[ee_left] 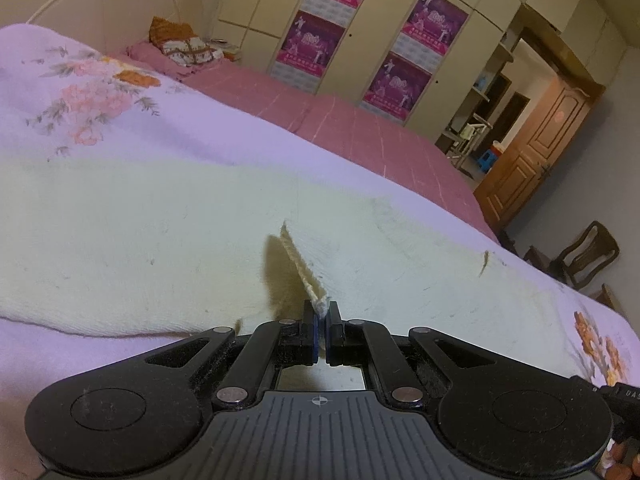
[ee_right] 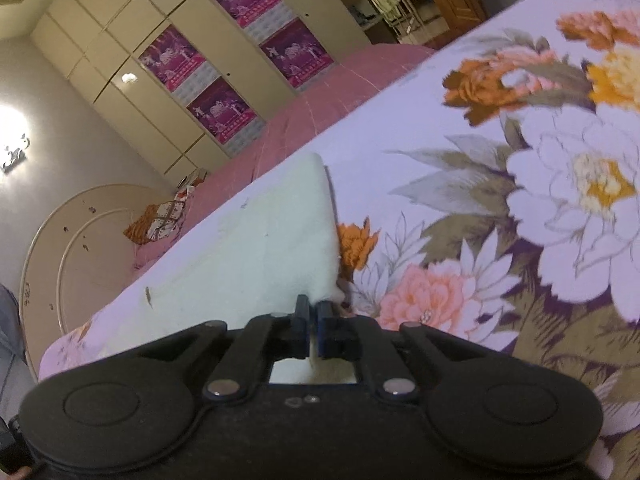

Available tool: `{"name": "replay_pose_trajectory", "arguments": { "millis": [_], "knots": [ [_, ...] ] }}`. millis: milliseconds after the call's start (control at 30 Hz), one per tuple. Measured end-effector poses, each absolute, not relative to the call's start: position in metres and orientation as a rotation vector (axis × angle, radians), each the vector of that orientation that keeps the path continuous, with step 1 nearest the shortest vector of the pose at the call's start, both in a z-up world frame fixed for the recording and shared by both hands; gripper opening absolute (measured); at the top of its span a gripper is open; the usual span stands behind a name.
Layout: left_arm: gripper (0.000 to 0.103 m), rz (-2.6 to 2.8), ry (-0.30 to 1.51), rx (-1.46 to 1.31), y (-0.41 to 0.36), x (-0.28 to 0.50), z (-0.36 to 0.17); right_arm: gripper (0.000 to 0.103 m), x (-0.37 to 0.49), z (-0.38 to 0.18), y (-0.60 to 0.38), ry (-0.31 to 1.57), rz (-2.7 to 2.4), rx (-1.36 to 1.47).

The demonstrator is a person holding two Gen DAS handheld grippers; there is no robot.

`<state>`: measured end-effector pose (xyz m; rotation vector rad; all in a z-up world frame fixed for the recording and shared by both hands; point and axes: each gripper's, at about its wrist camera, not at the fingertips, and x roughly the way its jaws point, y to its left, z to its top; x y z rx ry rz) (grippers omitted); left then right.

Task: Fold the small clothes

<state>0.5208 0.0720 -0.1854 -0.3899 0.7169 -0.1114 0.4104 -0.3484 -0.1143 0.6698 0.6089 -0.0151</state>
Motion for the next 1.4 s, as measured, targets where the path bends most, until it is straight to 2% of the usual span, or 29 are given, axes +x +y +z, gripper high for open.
{"name": "replay_pose_trajectory", "arguments": {
  "millis": [167,267,333,367,400,433,467,700,867,900,933,967,1033,1067,1100,1133,1300,1400],
  "knots": [
    [0.003,-0.091,0.736,-0.357,0.073,0.522,-0.194,0.004,0.415,-0.122,-0.349,0.643,-0.023,0.66],
    [0.012,-0.044,0.708,-0.3,0.075,0.516,-0.19,0.004,0.414,-0.118,-0.349,0.665,-0.02,0.62],
    [0.015,0.009,0.668,-0.264,0.079,0.506,-0.181,0.017,0.406,-0.11,-0.351,0.669,-0.021,0.587],
    [0.036,0.042,0.638,-0.221,0.077,0.502,-0.176,0.022,0.398,-0.103,-0.351,0.642,-0.018,0.565],
    [0.051,0.058,0.603,-0.176,0.072,0.498,-0.17,0.022,0.39,-0.094,-0.35,0.594,-0.003,0.527],
    [0.077,0.054,0.57,-0.141,0.063,0.497,-0.166,0.022,0.387,-0.086,-0.347,0.564,0.009,0.49],
    [0.082,0.027,0.543,-0.12,0.052,0.497,-0.163,0.022,0.39,-0.082,-0.342,0.56,0.028,0.463],
    [0.082,-0.177,0.589,-0.045,-0.03,0.519,-0.176,0.022,0.442,-0.096,-0.27,0.633,0.169,0.216],
    [0.082,-0.124,0.627,-0.022,-0.001,0.519,-0.193,0.022,0.443,-0.103,-0.274,0.621,0.179,0.039],
    [0.082,-0.115,0.625,-0.023,0.009,0.519,-0.192,0.018,0.443,-0.103,-0.288,0.625,0.134,0.069],
    [0.082,-0.105,0.622,-0.02,0.014,0.519,-0.191,0.004,0.443,-0.103,-0.309,0.627,0.103,0.138],
    [0.082,-0.101,0.622,-0.019,0.016,0.521,-0.19,0.0,0.444,-0.103,-0.322,0.633,0.093,0.195],
    [0.082,-0.086,0.602,-0.015,0.013,0.522,-0.186,0.0,0.447,-0.099,-0.323,0.637,0.1,0.184],
    [0.082,-0.094,0.586,-0.018,0.008,0.524,-0.184,0.003,0.449,-0.095,-0.314,0.616,0.094,0.143],
    [0.082,-0.108,0.577,-0.02,0.002,0.526,-0.183,0.023,0.451,-0.092,-0.307,0.595,0.093,0.126],
    [0.082,-0.123,0.575,-0.02,-0.007,0.529,-0.181,0.038,0.455,-0.09,-0.3,0.575,0.103,0.121],
    [0.082,-0.216,0.591,0.045,-0.057,0.547,-0.176,0.038,0.494,-0.091,-0.277,0.588,0.144,0.085],
    [0.082,-0.214,0.619,0.069,-0.059,0.556,-0.18,0.035,0.514,-0.095,-0.275,0.609,0.171,0.023]
  ]
}}
